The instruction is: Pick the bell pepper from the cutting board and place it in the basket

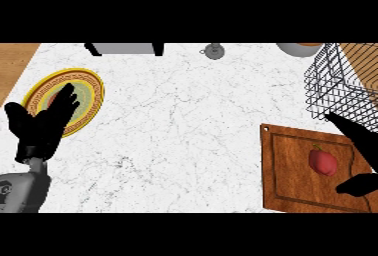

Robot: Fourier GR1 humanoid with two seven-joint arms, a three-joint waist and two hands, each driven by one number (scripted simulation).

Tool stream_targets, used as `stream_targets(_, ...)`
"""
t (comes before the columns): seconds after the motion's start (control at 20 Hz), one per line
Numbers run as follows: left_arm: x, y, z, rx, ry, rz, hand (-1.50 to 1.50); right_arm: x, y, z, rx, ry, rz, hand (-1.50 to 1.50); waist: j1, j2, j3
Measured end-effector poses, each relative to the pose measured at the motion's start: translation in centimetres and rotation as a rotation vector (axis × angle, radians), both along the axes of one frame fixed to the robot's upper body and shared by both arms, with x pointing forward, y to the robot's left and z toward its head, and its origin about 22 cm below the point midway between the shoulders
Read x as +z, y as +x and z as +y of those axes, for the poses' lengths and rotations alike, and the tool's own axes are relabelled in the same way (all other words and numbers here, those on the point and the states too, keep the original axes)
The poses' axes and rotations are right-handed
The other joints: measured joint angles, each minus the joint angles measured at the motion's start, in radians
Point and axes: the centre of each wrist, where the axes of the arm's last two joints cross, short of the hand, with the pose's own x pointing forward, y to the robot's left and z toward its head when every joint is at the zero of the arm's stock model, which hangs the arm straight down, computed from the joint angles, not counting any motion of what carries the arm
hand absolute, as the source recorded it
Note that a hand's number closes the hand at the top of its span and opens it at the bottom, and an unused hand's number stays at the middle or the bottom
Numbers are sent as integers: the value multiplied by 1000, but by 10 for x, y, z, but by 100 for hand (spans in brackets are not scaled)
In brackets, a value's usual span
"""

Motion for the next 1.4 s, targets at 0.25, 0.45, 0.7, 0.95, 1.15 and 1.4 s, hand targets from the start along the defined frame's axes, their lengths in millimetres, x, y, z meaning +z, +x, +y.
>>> stream_targets(0.25, -3, -2, 4, 10, 8, -2, 0, 0, -2, 0, 31, 38, 15, -150, -1, 0, 0)
stream_targets(0.45, -3, -2, 9, 9, 2, 3, 0, -10, -6, -4, 55, 53, 17, -150, -1, 0, 0)
stream_targets(0.7, 0, 1, 9, 8, 3, 0, 0, -20, -7, 5, 57, 17, 24, -150, -1, 0, 0)
stream_targets(0.95, -3, 5, 8, 1, -5, 2, 0, -26, -8, 7, 41, -27, 28, -150, -1, 0, 0)
stream_targets(1.15, 1, 6, 7, 4, -2, 3, 0, -43, -7, 13, 39, -59, 34, 150, 0, 0, 0)
stream_targets(1.4, -1, 7, -4, 5, 1, -4, 0, -53, -9, 17, 92, -140, 49, 150, 0, -1, -2)
